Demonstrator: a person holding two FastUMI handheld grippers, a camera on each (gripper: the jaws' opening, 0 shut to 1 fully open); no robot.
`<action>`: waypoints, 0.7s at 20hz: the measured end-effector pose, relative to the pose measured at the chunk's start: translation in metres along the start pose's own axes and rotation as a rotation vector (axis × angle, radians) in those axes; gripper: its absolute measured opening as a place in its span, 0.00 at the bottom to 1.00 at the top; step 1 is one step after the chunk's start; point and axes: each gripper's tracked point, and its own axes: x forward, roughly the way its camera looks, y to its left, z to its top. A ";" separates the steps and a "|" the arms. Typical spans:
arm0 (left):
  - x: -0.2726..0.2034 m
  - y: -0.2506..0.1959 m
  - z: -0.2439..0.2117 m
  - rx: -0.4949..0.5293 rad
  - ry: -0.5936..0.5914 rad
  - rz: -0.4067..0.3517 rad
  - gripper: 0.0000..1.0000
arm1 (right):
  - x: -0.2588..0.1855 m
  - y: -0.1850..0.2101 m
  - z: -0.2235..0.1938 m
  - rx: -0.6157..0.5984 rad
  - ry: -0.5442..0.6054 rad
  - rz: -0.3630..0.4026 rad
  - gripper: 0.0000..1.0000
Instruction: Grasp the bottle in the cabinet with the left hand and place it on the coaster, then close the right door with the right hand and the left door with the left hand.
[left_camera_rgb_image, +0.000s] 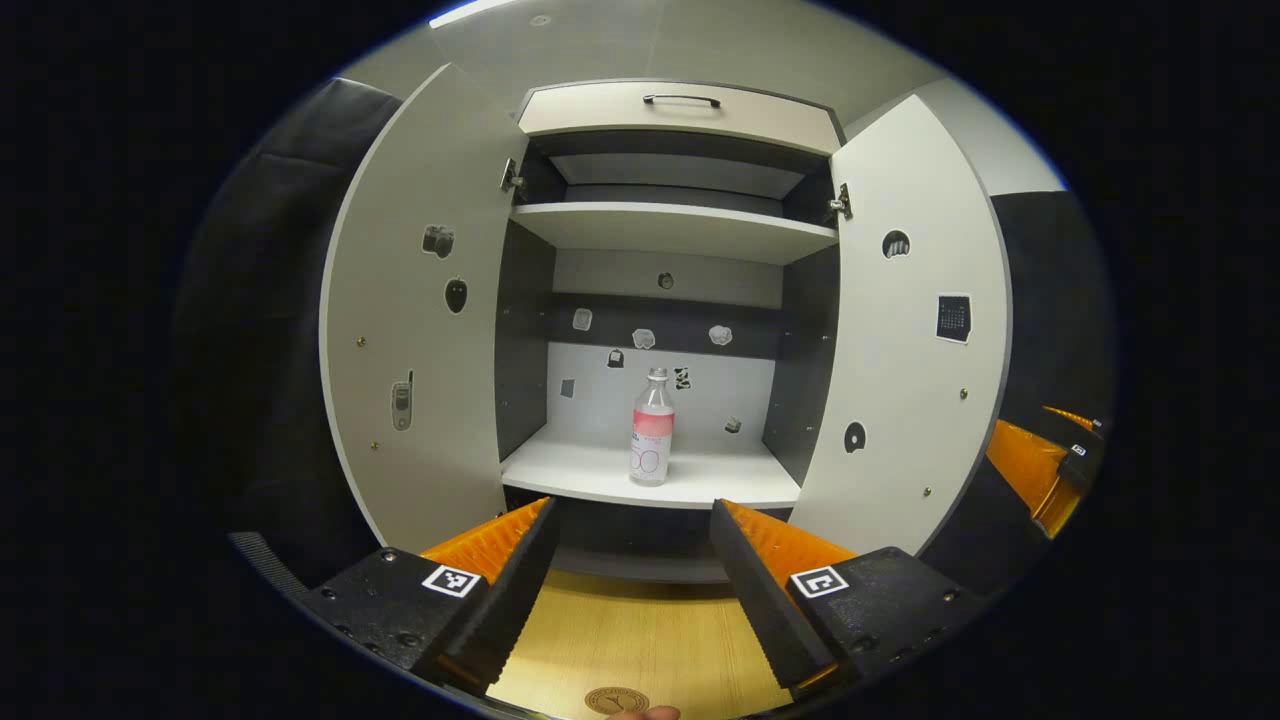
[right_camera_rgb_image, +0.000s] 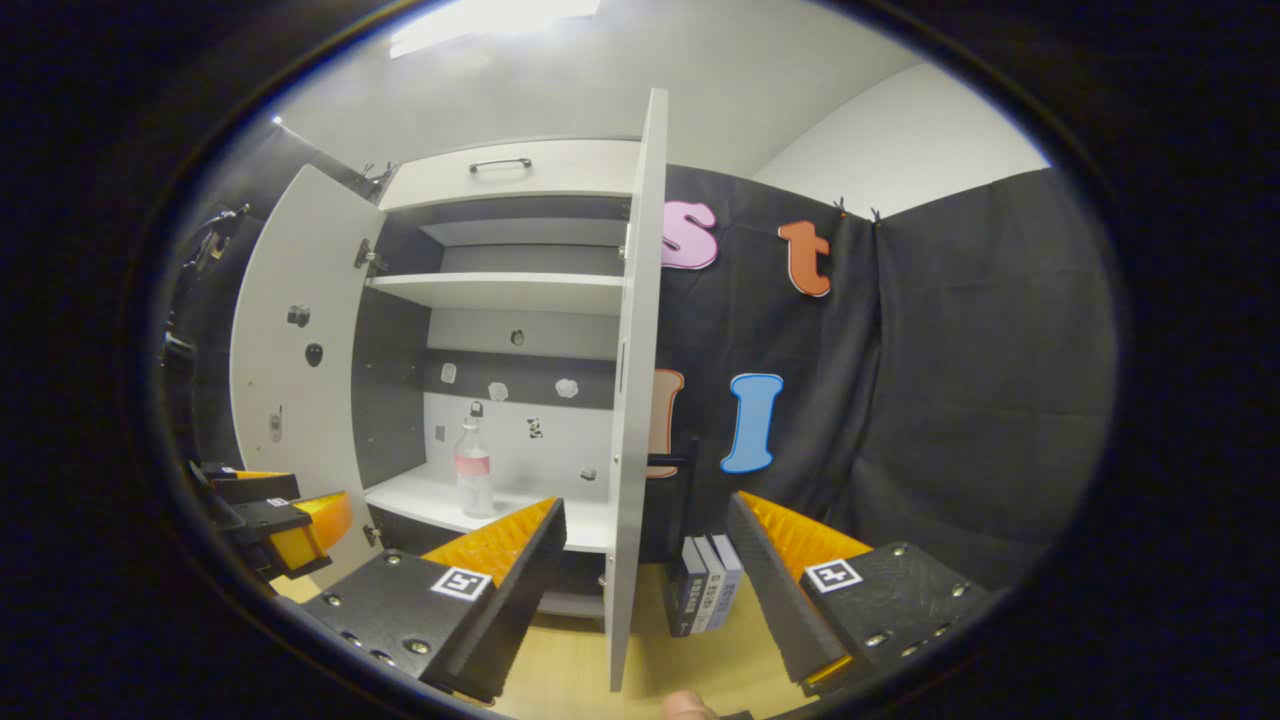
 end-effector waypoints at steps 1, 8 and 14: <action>-0.001 0.001 0.000 -0.001 0.000 0.003 0.97 | 0.001 0.000 0.000 0.000 -0.001 0.000 0.98; -0.004 0.006 -0.006 0.007 0.016 0.016 0.96 | -0.004 0.000 -0.002 0.001 -0.001 0.001 0.98; 0.020 0.002 0.006 0.021 -0.022 -0.001 0.97 | -0.009 -0.012 -0.002 -0.009 -0.005 -0.030 0.98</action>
